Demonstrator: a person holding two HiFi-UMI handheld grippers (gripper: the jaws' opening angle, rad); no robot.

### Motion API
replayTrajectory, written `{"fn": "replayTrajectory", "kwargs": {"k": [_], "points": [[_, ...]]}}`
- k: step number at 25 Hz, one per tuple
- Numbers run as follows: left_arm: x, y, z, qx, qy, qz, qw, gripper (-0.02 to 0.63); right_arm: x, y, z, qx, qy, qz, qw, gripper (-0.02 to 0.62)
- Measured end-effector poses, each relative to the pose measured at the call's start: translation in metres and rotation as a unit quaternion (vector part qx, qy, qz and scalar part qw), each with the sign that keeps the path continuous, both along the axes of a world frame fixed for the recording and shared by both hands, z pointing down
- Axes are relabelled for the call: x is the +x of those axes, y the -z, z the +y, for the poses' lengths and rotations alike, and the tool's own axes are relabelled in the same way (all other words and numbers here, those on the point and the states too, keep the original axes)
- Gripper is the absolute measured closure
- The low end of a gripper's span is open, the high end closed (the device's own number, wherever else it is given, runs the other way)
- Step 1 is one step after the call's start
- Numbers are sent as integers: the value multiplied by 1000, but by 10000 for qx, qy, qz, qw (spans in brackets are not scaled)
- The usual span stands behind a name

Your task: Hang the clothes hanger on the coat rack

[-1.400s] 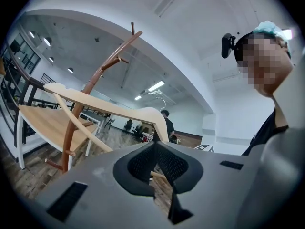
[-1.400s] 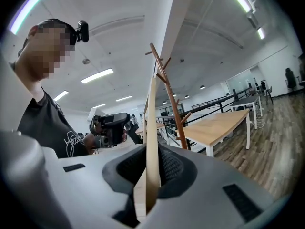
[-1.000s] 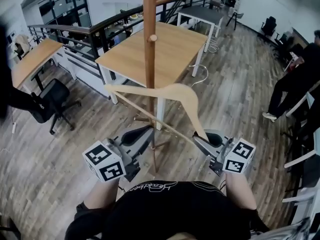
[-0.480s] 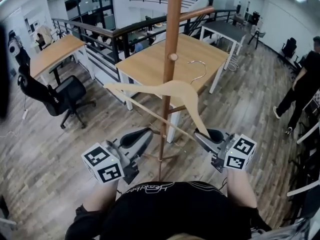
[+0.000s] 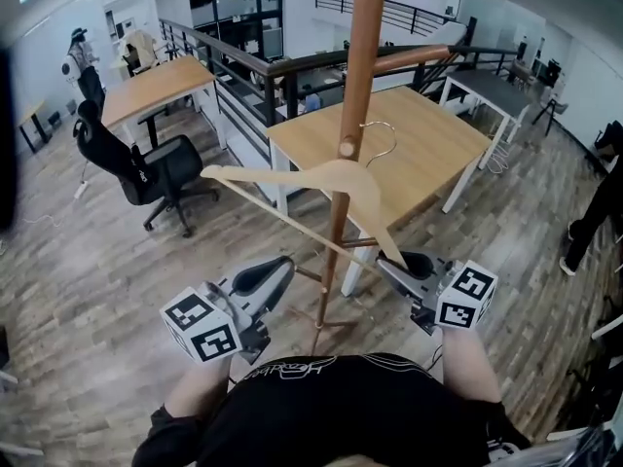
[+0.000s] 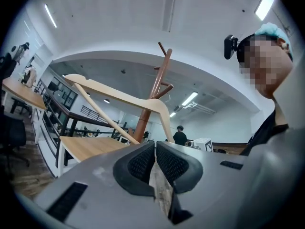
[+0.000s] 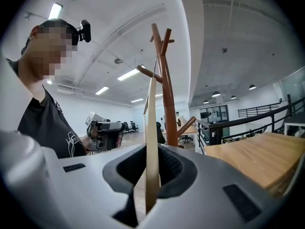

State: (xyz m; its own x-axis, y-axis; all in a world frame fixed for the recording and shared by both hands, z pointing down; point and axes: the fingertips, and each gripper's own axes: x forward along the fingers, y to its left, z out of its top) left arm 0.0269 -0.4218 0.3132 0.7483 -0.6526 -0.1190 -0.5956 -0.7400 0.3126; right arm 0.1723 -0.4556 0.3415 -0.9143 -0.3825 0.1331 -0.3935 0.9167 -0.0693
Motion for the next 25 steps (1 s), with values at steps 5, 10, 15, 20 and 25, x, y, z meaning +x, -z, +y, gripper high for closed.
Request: {"fn": "replayTrajectory", "kwargs": {"k": [5,10,15,20,25], "points": [[4,1,-8,-38,354,-14,9994,589,-3,3,-17,76,422,178,9989,520],[4,-7,-11,-99,712,-12,9974,589,-3,-9,-29,36,729,320,9968,520],[4,-10,-10,-135,910,-51,9957,589,-9,-22,-33,18,976,510,9939,520],[3,-14,-12,-205,1034,-52,9944,589,-12,-30,-36,-52,1068,532,9928,520],[-1,-16,-14,-264,1033,-50,9943,589,-11,-33,-42,-107,976,525,9938,520]]}}
